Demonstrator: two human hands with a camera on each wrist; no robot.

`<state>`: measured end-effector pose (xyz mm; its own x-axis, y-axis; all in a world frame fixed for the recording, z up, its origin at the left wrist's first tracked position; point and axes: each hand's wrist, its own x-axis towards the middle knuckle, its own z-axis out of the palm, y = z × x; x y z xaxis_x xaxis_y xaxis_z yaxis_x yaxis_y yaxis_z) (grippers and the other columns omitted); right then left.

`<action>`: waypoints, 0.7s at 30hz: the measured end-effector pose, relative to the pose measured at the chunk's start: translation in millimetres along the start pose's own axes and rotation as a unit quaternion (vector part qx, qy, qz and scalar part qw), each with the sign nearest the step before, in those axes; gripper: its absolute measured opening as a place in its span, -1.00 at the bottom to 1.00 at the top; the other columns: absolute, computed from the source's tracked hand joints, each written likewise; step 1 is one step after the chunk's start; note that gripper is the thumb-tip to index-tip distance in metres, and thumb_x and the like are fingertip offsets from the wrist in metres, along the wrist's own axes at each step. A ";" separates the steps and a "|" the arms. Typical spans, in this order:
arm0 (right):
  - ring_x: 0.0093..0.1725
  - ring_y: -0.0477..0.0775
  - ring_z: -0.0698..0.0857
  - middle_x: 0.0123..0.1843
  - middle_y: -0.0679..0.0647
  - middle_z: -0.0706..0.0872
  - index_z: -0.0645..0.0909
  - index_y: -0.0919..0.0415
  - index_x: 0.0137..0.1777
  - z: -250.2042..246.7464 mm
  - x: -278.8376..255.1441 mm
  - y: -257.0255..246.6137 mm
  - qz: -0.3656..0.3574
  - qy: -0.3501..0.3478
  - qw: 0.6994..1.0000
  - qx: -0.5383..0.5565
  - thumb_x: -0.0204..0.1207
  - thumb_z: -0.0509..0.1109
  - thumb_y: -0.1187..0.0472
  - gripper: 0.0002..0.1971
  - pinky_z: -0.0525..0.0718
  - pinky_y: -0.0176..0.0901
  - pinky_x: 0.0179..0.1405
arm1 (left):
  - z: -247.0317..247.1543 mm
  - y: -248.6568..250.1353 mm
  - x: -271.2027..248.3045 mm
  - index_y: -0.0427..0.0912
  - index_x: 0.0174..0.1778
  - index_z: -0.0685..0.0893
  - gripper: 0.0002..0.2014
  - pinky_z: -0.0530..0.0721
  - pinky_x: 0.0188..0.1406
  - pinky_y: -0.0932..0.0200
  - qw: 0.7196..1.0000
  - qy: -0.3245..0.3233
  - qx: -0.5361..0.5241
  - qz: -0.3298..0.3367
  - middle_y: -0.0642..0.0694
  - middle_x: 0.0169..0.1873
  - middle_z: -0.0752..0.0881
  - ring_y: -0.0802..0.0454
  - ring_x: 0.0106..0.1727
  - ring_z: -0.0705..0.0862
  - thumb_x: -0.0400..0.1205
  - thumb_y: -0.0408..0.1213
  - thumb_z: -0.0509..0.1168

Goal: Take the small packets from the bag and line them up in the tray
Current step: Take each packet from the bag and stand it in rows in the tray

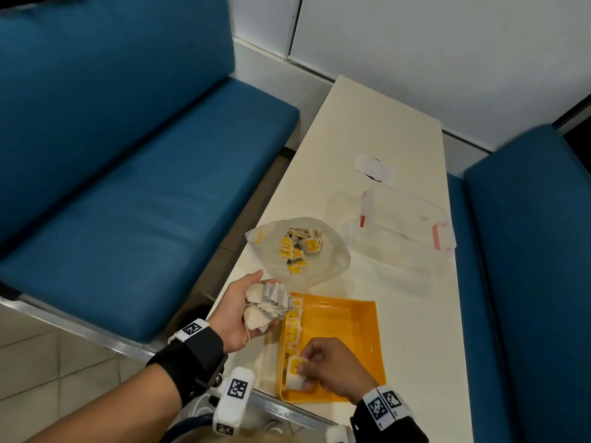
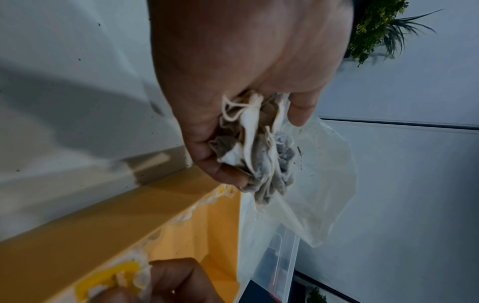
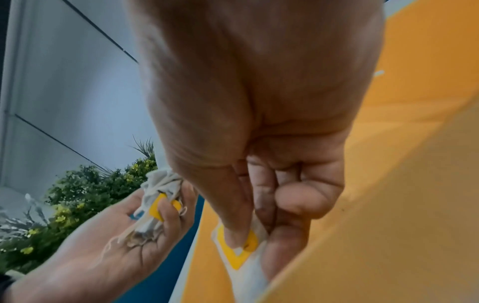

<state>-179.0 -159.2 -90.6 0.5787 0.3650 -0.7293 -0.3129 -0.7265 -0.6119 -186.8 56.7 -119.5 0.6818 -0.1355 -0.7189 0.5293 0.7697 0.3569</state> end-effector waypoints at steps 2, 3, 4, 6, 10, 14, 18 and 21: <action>-0.60 -0.14 0.67 -0.46 0.12 0.69 0.56 0.26 -0.07 4.0 3.7 4.0 0.006 -0.003 1.000 -0.008 0.54 0.49 0.39 -0.86 0.45 -0.40 -0.64 | 1.3 -1.4 -1.0 -0.07 0.05 0.83 -0.65 0.67 -0.15 0.02 1.000 0.002 0.004 0.000 -0.22 0.00 0.82 -0.20 -0.17 0.78 0.66 0.11 0.32; -0.57 -0.13 0.69 -0.46 0.11 0.70 0.56 0.25 -0.08 6.3 5.4 5.5 0.006 -0.005 1.000 -0.012 0.54 0.49 0.39 -0.86 0.46 -0.39 -0.64 | 1.6 -2.1 -1.3 -0.08 0.05 0.83 -0.66 0.67 -0.16 0.02 1.000 0.001 0.003 0.000 -0.22 -0.01 0.82 -0.20 -0.19 0.78 0.66 0.10 0.32; -0.55 -0.11 0.70 -0.45 0.10 0.70 0.56 0.23 -0.09 8.7 7.2 7.4 0.006 -0.005 1.000 -0.018 0.54 0.49 0.38 -0.86 0.48 -0.37 -0.63 | 2.3 -2.6 -2.0 -0.09 0.04 0.82 -0.66 0.67 -0.18 0.03 1.000 0.000 0.003 0.000 -0.22 -0.03 0.82 -0.20 -0.20 0.79 0.66 0.10 0.31; -0.50 -0.08 0.72 -0.39 0.09 0.70 0.57 0.19 -0.12 13.5 10.6 10.3 0.003 0.000 0.999 -0.038 0.54 0.48 0.37 -0.86 0.53 -0.34 -0.61 | 3.2 -3.8 -3.2 -0.09 0.04 0.83 -0.65 0.68 -0.19 0.04 1.000 0.000 0.006 0.003 -0.22 -0.03 0.82 -0.20 -0.20 0.79 0.66 0.10 0.31; -0.37 0.08 0.76 -0.33 0.15 0.75 0.56 0.13 -0.15 22.2 17.5 12.9 0.000 0.019 0.997 -0.075 0.54 0.43 0.35 -0.87 0.66 -0.18 -0.51 | 6.9 -7.8 -5.5 -0.08 0.00 0.88 -0.64 0.67 -0.20 0.05 1.000 -0.010 0.027 0.003 -0.22 -0.02 0.82 -0.18 -0.18 0.78 0.66 0.10 0.31; -0.43 0.05 0.74 -0.39 0.13 0.76 0.58 0.15 -0.12 27.7 22.4 15.3 0.001 0.040 0.995 -0.092 0.49 0.34 0.39 -0.88 0.72 -0.05 -0.41 | 9.4 -14.6 -6.6 -0.09 0.06 0.88 -0.61 0.65 -0.20 0.05 0.999 -0.016 0.050 -0.004 -0.22 -0.03 0.83 -0.17 -0.16 0.77 0.65 0.12 0.32; -0.45 0.10 0.76 -0.47 0.09 0.71 0.55 0.11 -0.17 30.8 27.6 17.8 -0.004 0.055 0.992 -0.118 0.36 0.27 0.41 -0.83 0.71 0.01 -0.38 | 6.2 -19.5 -6.0 -0.05 0.06 0.89 -0.60 0.60 -0.14 0.05 0.997 -0.002 0.075 -0.012 -0.23 0.01 0.82 -0.17 -0.09 0.75 0.61 0.17 0.34; -0.34 0.24 0.83 -0.44 0.06 0.67 0.56 0.09 -0.19 31.8 33.0 18.7 -0.002 0.065 0.991 -0.117 0.28 0.21 0.43 -0.76 0.77 0.12 -0.32 | 3.0 -21.6 -6.2 -0.05 0.03 0.89 -0.61 0.58 -0.15 0.05 0.997 -0.005 0.078 -0.015 -0.22 -0.01 0.83 -0.17 -0.12 0.74 0.62 0.16 0.33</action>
<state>-189.7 -142.3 -135.8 0.6764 0.3012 -0.6721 -0.1361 -0.8457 -0.5160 -200.9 39.0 -121.0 0.6686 -0.1647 -0.7251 0.6218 0.6586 0.4237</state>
